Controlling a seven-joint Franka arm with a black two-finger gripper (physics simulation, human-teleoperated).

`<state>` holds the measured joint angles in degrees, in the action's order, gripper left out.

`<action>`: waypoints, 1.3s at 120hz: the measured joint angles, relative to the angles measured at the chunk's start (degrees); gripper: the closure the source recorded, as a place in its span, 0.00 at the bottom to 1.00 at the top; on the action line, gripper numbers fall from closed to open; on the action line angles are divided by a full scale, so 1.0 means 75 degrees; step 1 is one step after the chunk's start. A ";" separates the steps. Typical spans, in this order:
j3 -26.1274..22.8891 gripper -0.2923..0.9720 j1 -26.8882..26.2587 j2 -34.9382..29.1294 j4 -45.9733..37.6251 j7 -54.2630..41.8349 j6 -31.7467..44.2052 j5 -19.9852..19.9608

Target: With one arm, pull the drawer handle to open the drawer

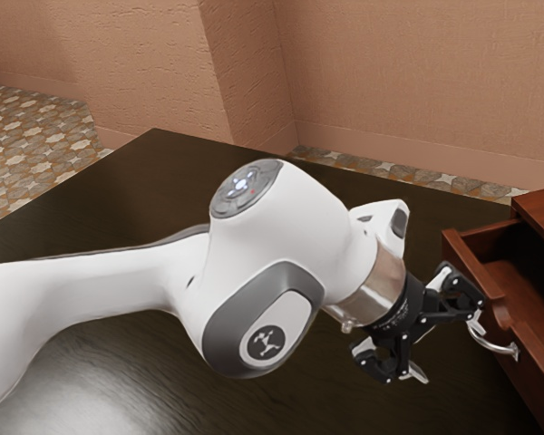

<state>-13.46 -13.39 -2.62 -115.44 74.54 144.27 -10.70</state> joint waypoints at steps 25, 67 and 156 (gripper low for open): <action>0.0036 0.31 -0.0004 -0.0024 -0.0179 0.0042 0.0086 -0.0010; 0.0252 0.31 -0.0051 -0.0436 -0.0635 0.0133 0.0145 -0.0018; 0.0267 0.31 0.0113 -0.2018 -0.2228 0.0377 0.0203 0.0040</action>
<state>-11.46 -12.54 -17.75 -132.15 77.36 145.79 -10.39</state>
